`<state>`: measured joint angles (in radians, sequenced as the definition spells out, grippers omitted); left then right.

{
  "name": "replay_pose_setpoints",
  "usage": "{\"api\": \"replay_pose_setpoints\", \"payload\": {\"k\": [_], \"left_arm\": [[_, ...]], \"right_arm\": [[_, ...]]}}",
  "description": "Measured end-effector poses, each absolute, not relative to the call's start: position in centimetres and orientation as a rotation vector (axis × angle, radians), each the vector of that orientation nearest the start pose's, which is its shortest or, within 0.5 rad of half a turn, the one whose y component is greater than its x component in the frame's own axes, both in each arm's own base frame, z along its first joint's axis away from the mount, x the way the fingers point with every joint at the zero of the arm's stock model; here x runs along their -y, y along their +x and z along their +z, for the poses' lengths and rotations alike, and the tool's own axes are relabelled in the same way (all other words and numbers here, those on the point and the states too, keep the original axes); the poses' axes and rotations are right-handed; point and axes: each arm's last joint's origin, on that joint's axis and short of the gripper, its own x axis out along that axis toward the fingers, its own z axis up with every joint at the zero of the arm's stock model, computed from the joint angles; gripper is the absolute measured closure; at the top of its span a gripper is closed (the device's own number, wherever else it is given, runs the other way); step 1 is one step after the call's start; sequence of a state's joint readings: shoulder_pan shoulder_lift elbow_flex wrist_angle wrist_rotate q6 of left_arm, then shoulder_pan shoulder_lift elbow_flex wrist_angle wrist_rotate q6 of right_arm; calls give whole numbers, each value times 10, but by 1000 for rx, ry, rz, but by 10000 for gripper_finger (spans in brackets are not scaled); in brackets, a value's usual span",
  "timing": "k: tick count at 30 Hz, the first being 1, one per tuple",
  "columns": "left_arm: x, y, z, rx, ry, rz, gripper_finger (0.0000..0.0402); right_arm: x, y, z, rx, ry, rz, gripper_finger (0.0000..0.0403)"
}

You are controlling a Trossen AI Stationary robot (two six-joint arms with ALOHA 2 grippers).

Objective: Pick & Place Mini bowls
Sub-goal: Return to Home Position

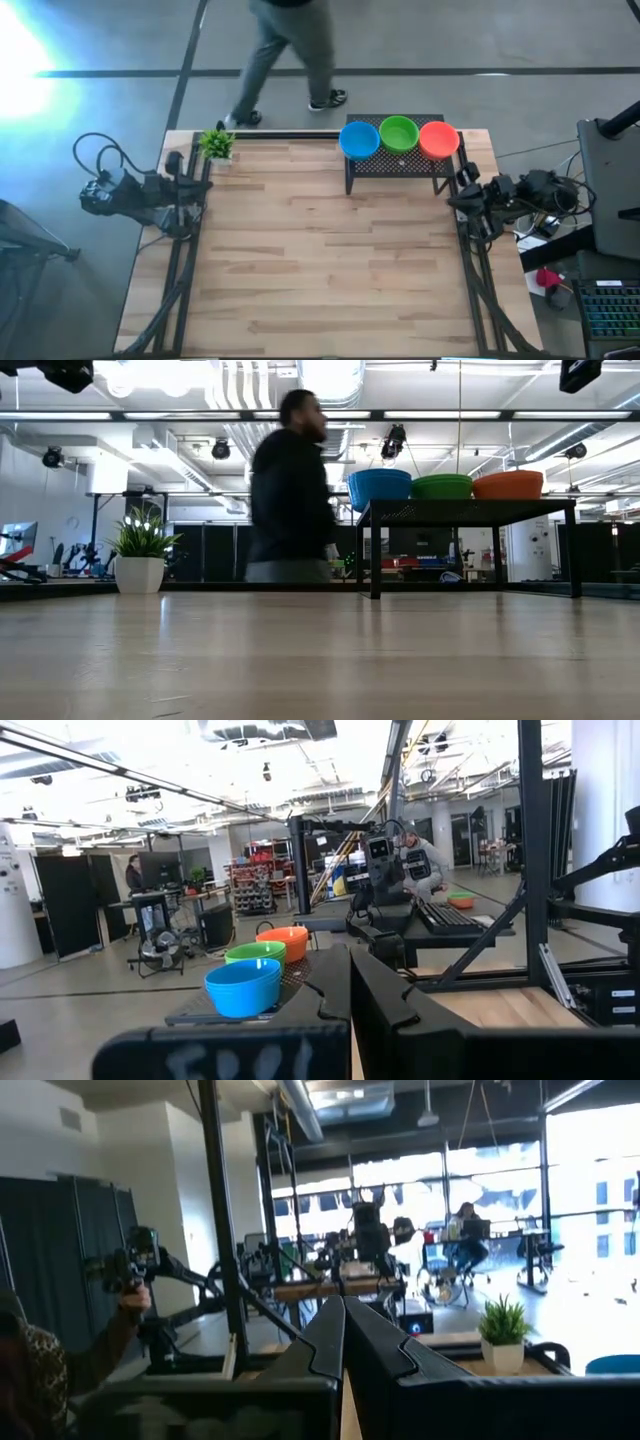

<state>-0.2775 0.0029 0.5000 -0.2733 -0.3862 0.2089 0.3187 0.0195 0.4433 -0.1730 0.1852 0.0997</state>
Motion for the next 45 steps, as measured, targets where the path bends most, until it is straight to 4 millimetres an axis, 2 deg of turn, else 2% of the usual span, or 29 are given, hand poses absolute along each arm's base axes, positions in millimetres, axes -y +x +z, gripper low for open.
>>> {"api": "replay_pose_setpoints", "payload": {"k": [7, 13, 17, 32, 40, 45], "left_arm": [[0, 41, 290, 196, 136, 129, 402], [4, 54, 271, 179, 144, 128, 401], [7, 63, 254, 155, 153, 126, 402], [15, 93, 183, 131, 158, 130, 402], [14, 94, 177, 102, 151, 148, 401], [11, 93, 177, 88, 147, 258, 401]], "right_arm": [[-10, 48, 283, 240, 148, 145, 394], [-13, 55, 272, 243, 131, 143, 394], [-15, 63, 257, 219, 123, 143, 394], [-25, 93, 180, 141, 85, 136, 394], [-25, 93, 178, 124, 10, 131, 394], [-25, 93, 177, 119, 0, 131, 394]]}}
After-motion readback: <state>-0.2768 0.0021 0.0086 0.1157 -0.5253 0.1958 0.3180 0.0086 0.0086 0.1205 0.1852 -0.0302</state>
